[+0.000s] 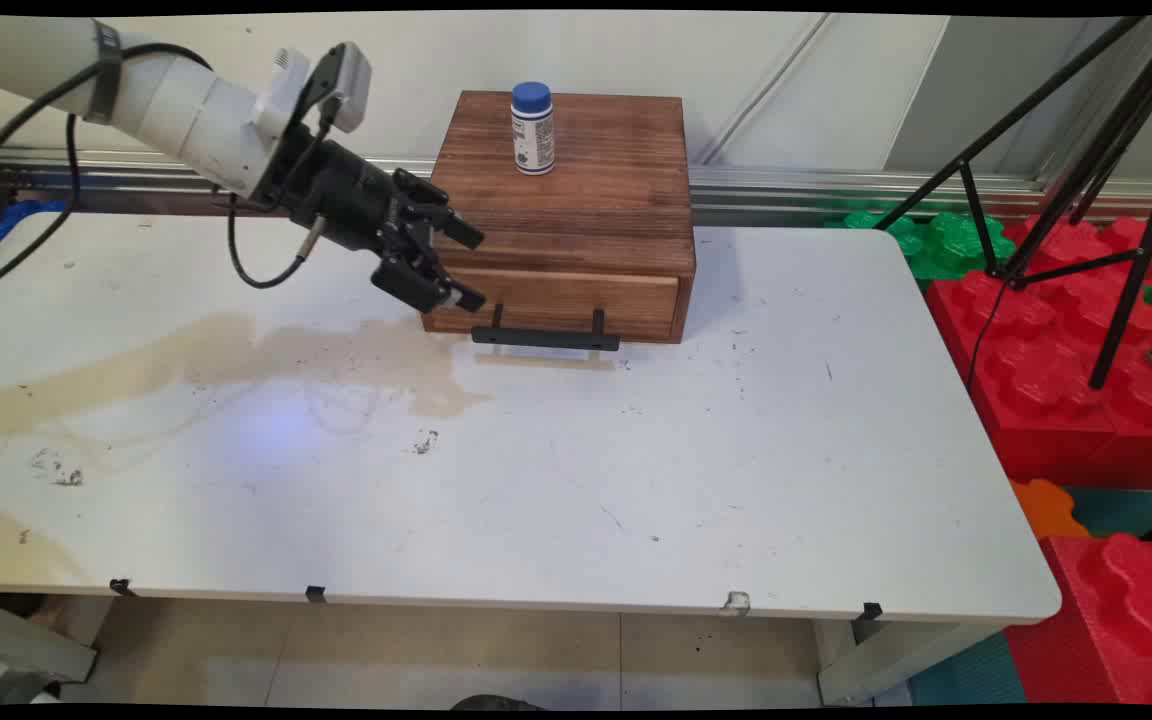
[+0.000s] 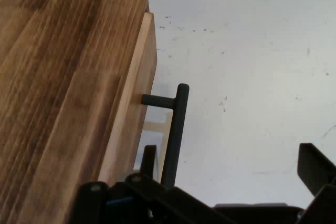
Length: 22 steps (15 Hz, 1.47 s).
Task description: Open the drawer
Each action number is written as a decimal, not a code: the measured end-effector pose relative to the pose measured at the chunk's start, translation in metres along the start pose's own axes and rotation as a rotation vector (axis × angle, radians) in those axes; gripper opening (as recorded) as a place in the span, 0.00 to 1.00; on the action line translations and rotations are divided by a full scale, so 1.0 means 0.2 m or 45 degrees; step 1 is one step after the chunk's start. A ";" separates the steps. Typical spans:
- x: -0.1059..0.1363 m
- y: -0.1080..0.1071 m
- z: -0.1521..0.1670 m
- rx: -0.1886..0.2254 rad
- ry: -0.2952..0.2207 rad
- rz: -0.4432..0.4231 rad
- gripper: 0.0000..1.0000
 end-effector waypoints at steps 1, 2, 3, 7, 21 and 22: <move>0.01 0.00 0.02 0.000 -0.006 0.005 1.00; 0.01 0.00 0.05 0.002 -0.015 0.011 1.00; 0.02 0.00 0.08 0.004 -0.022 0.014 1.00; 0.04 -0.01 0.17 0.011 -0.046 0.020 1.00; 0.04 -0.02 0.47 0.012 -0.166 0.044 1.00; 0.04 -0.02 0.49 0.011 -0.177 0.047 1.00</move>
